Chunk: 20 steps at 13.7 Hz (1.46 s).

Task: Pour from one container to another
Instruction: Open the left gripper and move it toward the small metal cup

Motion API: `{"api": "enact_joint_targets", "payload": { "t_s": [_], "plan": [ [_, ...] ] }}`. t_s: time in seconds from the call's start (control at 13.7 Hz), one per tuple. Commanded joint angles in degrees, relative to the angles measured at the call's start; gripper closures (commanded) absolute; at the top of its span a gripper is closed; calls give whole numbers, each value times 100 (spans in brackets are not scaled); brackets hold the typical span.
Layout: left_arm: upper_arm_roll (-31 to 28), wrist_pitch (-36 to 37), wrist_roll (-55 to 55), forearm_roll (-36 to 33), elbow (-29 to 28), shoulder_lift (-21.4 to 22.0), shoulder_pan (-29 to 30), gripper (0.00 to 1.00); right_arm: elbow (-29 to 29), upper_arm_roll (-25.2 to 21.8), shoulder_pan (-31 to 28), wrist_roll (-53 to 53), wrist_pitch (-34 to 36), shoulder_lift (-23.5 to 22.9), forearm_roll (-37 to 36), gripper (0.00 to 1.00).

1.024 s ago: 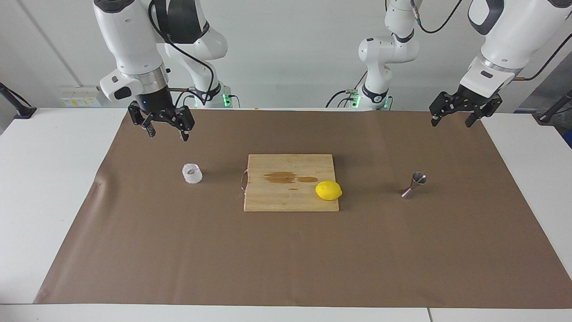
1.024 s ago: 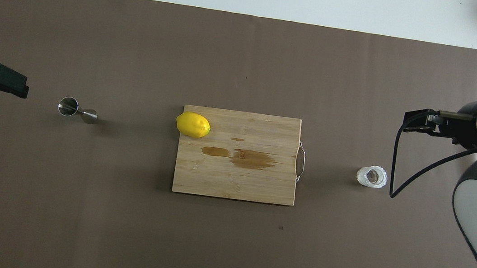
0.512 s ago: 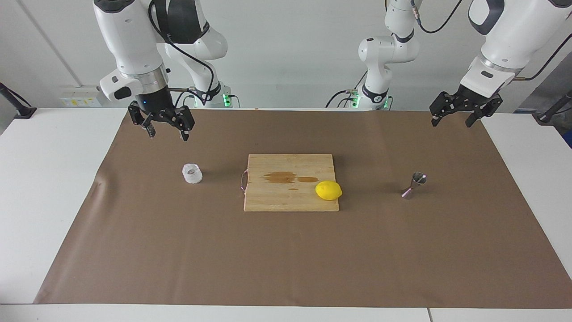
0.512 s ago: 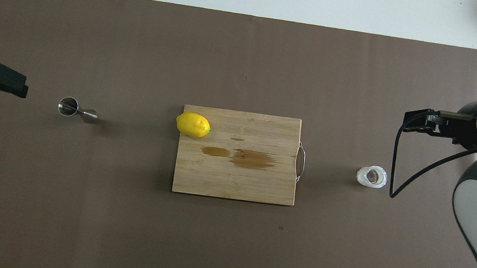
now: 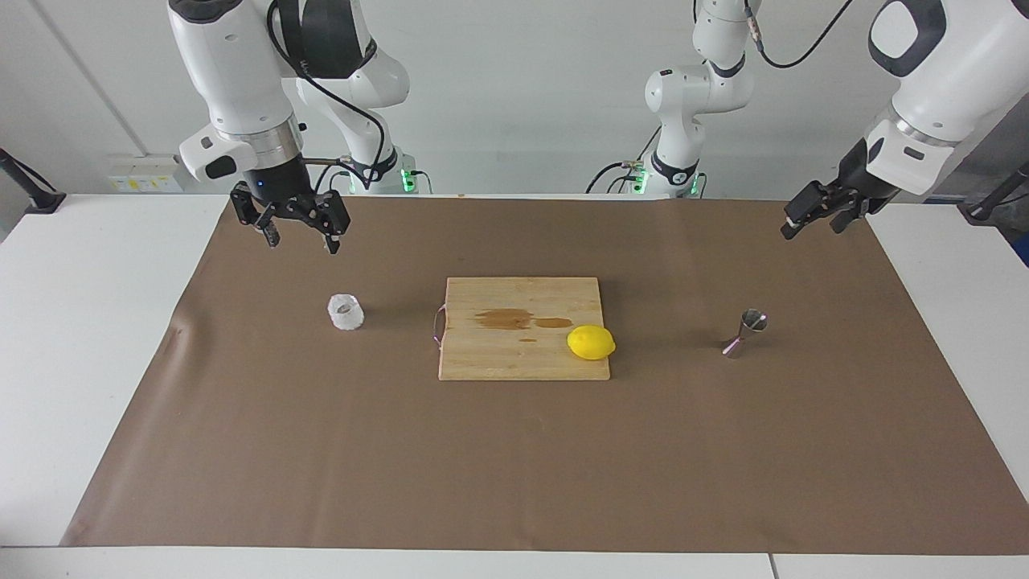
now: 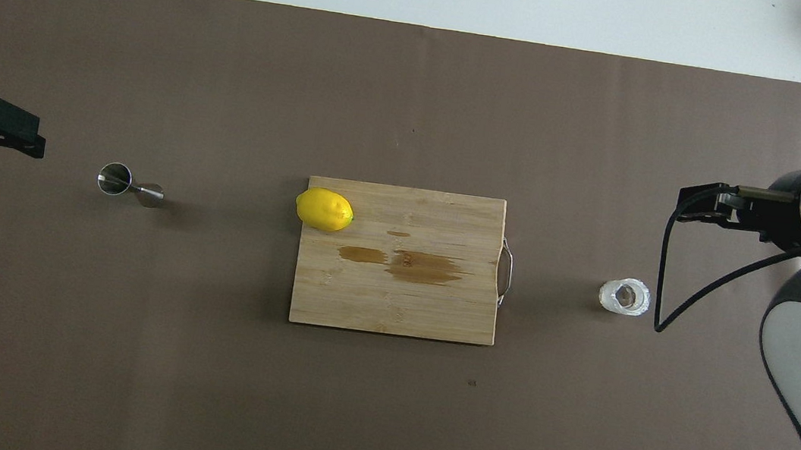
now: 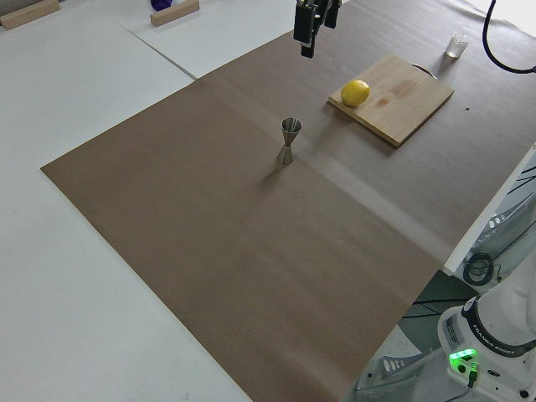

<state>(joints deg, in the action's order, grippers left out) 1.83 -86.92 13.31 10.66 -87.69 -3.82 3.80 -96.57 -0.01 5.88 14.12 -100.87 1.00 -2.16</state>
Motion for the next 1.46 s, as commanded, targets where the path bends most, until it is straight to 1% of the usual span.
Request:
{"api": "enact_joint_targets", "payload": {
  "t_s": [0.0,0.15,0.29,0.44,0.66,0.8,1.1,1.39],
  "plan": [
    [19,70,601,278,103,-468,235,0,-55,36,-87,-129,50,58,163,0],
    [19,43,901,453,103,-776,401,0,-55,36,-87,-129,50,58,163,0],
    [19,17,1242,830,103,-1066,682,0,-63,36,-87,-129,50,58,163,0],
    [19,-71,1586,1059,94,-1365,780,0,-63,36,-87,-129,41,58,163,0],
    [27,-194,1719,1236,59,-1778,1008,0,-63,36,-87,-129,50,58,163,0],
    [27,-203,1737,1420,-81,-1911,1035,0,-55,36,-87,-129,50,58,163,0],
    [27,-352,1815,1596,-108,-2280,965,0,-63,36,-87,-129,50,58,163,0],
    [27,-352,1851,2026,-388,-2325,982,0,-55,36,-87,-129,41,58,163,0]
  ]
}}
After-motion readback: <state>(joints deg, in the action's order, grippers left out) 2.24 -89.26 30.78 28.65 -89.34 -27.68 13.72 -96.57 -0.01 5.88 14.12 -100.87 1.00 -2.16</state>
